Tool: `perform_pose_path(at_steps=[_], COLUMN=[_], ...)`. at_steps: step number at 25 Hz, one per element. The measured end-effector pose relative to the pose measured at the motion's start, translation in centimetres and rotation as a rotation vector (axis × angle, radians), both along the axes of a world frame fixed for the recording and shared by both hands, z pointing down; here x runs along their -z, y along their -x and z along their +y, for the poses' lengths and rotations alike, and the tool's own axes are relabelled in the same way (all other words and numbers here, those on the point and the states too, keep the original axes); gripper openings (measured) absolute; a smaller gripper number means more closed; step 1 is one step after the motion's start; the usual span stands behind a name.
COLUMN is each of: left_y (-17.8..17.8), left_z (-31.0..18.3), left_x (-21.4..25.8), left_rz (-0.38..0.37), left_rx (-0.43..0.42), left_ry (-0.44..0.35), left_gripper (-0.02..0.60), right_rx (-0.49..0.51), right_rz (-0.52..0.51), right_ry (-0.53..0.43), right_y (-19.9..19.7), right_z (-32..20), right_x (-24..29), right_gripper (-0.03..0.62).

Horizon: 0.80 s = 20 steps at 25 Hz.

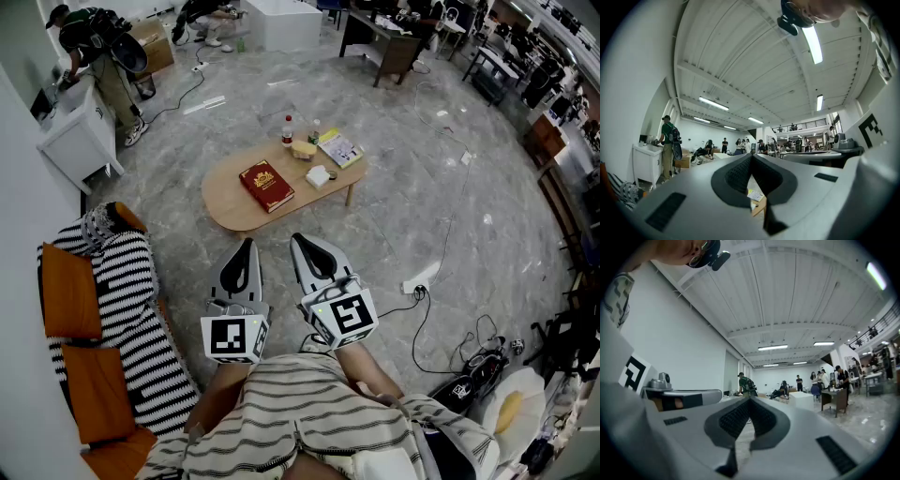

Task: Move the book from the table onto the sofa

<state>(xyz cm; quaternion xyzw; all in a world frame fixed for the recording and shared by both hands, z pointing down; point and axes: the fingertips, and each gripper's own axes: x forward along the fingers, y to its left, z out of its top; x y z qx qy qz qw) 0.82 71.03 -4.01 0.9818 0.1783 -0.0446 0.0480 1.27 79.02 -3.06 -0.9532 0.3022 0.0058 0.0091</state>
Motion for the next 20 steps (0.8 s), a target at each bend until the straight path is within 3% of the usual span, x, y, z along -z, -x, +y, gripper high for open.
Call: perform_pose_path(at_steps=[9, 20], left_y=[-0.5, -1.9], left_z=[1.3, 6.2], left_x=[0.3, -0.2], left_rz=[0.017, 0.019], left_rx=[0.003, 0.056], left_ry=[-0.01, -0.041], left_gripper=[0.006, 0.006], right_rx=[-0.005, 0.044], right_rz=[0.019, 0.013], right_ry=[0.0, -0.045], right_y=[-0.7, -2.7], right_z=[1.3, 6.6], right_x=[0.6, -0.6], right_gripper=[0.014, 0.014])
